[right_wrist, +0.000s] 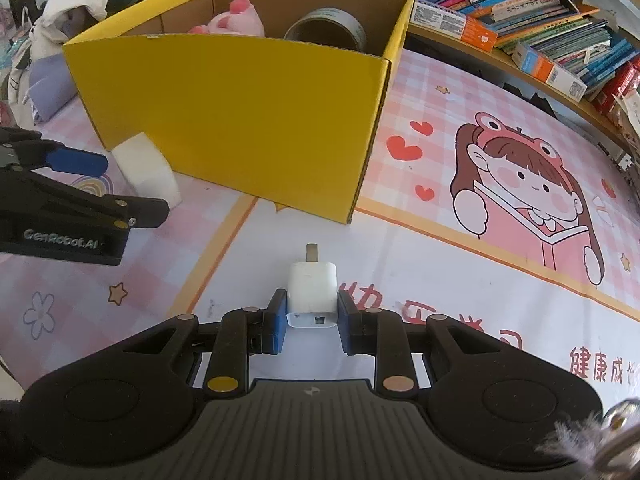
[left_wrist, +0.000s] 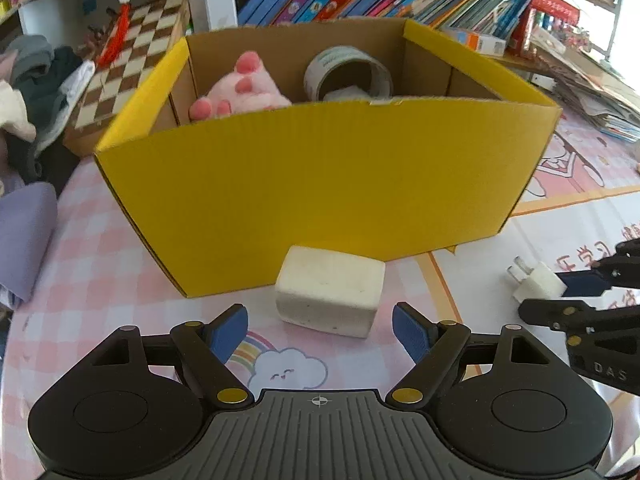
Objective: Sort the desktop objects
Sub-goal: 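Grasp the cream block with the left gripper while the right gripper holds the adapter, then lift and carry the block and adapter over the yellow box with both grippers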
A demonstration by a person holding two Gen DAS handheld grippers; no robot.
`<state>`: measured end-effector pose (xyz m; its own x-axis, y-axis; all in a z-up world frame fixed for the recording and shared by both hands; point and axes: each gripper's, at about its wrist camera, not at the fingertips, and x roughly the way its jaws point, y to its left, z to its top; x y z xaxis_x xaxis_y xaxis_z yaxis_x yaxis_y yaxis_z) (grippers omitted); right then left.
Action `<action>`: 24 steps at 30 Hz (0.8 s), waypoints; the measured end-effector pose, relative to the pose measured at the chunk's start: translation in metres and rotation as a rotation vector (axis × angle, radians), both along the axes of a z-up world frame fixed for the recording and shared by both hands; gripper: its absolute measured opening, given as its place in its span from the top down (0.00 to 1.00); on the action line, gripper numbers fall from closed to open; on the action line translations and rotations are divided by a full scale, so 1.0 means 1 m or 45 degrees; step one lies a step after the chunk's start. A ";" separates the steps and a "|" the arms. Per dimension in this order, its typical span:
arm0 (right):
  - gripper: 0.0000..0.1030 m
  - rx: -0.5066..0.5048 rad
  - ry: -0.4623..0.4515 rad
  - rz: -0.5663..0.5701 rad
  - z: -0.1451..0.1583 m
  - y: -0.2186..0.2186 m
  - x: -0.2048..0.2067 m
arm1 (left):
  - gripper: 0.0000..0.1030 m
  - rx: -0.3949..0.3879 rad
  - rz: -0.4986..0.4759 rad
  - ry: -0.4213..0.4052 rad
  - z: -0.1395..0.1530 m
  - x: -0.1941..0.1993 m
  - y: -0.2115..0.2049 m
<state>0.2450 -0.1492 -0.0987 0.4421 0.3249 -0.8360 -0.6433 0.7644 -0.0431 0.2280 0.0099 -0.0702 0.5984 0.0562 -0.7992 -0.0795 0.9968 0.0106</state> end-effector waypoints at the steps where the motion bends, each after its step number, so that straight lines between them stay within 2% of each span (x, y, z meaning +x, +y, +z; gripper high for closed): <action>1: 0.77 0.000 -0.002 0.004 0.000 -0.001 0.000 | 0.21 -0.006 0.006 0.007 -0.002 0.002 0.000; 5: 0.77 0.003 -0.007 0.017 0.000 -0.002 0.000 | 0.26 -0.016 0.026 0.017 -0.007 0.006 0.002; 8: 0.77 0.004 -0.008 0.015 0.000 -0.003 0.000 | 0.36 -0.017 0.031 0.000 -0.007 0.006 0.003; 10: 0.77 0.005 -0.008 0.013 0.000 -0.002 0.000 | 0.51 -0.028 0.013 -0.013 -0.005 0.004 0.002; 16: 0.77 0.017 -0.004 0.012 0.002 0.002 -0.004 | 0.59 -0.044 -0.004 0.000 -0.001 -0.005 0.005; 24: 0.77 0.038 -0.007 0.064 0.007 0.017 -0.018 | 0.61 -0.041 -0.052 -0.022 0.011 -0.027 0.005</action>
<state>0.2275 -0.1321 -0.0918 0.4294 0.3717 -0.8231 -0.6806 0.7322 -0.0244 0.2006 0.0147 -0.0589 0.6137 0.0058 -0.7896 -0.0386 0.9990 -0.0227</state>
